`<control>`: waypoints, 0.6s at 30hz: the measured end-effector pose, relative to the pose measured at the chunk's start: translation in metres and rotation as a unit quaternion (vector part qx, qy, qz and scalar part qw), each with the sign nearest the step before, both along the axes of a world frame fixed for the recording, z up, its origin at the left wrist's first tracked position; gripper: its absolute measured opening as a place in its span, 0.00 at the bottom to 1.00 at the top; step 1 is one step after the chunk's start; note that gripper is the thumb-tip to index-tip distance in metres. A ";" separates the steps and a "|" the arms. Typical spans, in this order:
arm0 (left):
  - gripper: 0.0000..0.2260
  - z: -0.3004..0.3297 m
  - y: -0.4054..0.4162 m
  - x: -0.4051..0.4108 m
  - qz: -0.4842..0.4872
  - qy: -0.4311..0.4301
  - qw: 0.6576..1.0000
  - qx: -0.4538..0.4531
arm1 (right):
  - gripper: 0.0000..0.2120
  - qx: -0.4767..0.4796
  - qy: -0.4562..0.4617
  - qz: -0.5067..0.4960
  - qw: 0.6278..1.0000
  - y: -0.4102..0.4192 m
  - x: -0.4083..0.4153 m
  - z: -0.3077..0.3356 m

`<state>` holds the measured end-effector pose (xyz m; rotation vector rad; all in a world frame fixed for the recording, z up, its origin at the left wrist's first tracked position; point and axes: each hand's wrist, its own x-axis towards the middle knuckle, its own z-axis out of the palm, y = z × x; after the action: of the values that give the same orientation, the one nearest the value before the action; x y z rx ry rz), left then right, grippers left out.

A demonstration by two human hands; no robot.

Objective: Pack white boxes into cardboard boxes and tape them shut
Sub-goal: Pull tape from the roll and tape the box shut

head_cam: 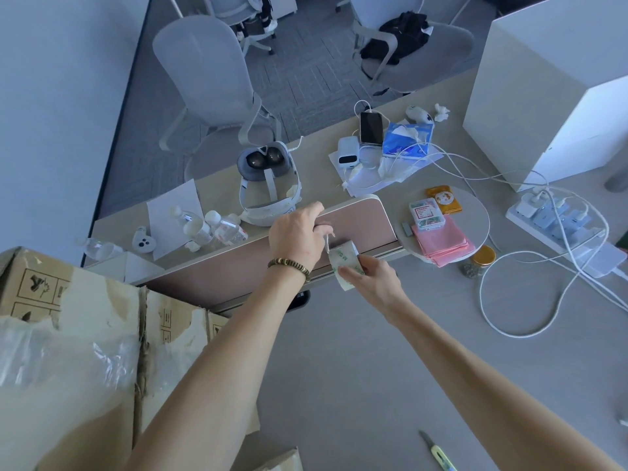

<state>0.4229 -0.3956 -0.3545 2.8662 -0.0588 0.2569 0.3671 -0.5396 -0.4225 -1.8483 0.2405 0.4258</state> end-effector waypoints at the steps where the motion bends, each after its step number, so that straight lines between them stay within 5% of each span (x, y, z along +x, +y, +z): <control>1: 0.08 0.000 0.000 0.001 0.004 0.005 1.000 0.001 | 0.17 -0.001 0.000 0.004 1.000 0.001 0.001 0.001; 4: 0.08 -0.002 0.000 0.001 0.008 0.005 1.000 0.001 | 0.22 -0.005 -0.005 0.012 1.000 0.001 0.002 0.006; 8: 0.09 -0.010 0.002 -0.005 -0.023 -0.036 0.999 0.016 | 0.08 -0.017 -0.020 0.017 1.000 -0.001 0.003 0.007; 11: 0.17 -0.013 0.002 -0.012 -0.026 -0.026 0.999 0.034 | 0.09 -0.010 -0.034 0.007 0.999 -0.005 0.003 0.002; 14: 0.28 -0.006 0.002 -0.033 -0.041 -0.016 0.998 -0.035 | 0.14 0.004 -0.056 -0.040 0.998 -0.018 -0.004 0.004; 18: 0.25 0.008 0.011 -0.101 -0.049 0.008 0.992 -0.112 | 0.10 0.030 -0.019 -0.094 0.995 -0.042 -0.029 0.001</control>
<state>0.3221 -0.3850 -0.3463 2.6335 -0.1581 0.2074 0.3379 -0.5820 -0.4218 -1.7546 0.3688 0.2633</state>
